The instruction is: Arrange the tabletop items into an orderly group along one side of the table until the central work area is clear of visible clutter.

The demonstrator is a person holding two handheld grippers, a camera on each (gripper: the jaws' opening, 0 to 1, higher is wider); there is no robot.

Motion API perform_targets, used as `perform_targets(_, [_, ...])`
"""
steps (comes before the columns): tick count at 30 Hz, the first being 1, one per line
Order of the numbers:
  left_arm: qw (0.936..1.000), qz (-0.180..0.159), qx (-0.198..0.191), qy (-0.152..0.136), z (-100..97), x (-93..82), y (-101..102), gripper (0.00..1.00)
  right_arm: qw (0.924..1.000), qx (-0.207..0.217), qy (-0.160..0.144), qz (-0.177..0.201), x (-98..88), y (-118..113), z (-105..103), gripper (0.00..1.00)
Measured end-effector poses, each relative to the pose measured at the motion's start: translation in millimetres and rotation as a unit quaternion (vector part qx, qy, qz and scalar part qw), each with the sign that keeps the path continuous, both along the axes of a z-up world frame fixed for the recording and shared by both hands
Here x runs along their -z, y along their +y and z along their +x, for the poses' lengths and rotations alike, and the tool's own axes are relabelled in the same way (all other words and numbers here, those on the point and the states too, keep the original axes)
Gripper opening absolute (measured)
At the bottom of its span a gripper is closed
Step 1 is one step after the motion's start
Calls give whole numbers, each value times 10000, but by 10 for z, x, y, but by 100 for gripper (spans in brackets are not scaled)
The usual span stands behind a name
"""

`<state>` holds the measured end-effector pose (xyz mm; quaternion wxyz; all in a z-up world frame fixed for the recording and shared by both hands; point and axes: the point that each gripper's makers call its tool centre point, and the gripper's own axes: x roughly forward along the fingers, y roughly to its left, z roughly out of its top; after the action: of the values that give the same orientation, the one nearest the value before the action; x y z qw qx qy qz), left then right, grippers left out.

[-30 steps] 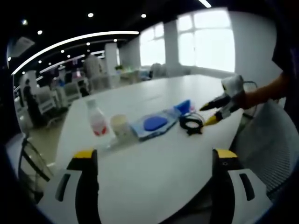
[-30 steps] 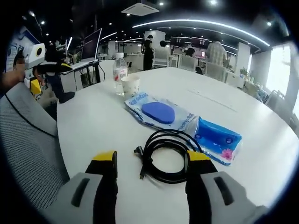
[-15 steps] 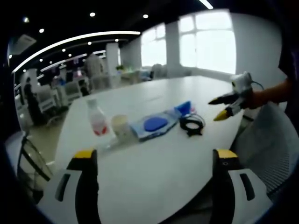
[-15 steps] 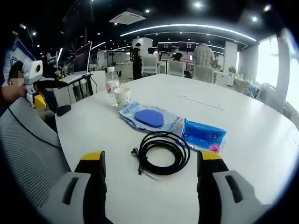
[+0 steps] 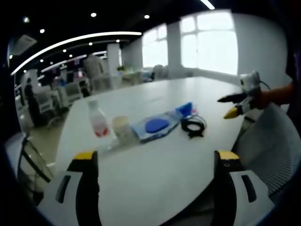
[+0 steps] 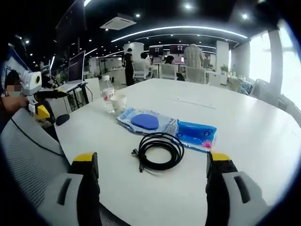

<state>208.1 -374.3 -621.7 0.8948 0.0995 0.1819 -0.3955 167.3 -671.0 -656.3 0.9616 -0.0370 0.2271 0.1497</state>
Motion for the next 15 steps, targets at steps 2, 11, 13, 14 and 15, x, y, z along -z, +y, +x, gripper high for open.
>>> perform_targets(2, [10000, 8, 5, -8, -4, -2, 2, 100, 10000, 10, -11, -36, -17, 12, -34, 97])
perform_targets(11, [10000, 31, -22, -1, -8, 19, 35, 100, 9998, 147, -74, -82, -89, -20, -129, 100])
perform_targets(13, [10000, 4, -80, -2, -4, 25, 64, 100, 9998, 174, -62, -74, -90, -31, -147, 100])
perform_targets(14, [9999, -15, -102, -1, 0, 24, 73, 100, 9998, 176, -62, -88, -88, -32, -156, 100])
perform_targets(15, [9999, -31, -122, 5, 5, 24, 80, 100, 9997, 190, -55, -134, -84, -43, -161, 100])
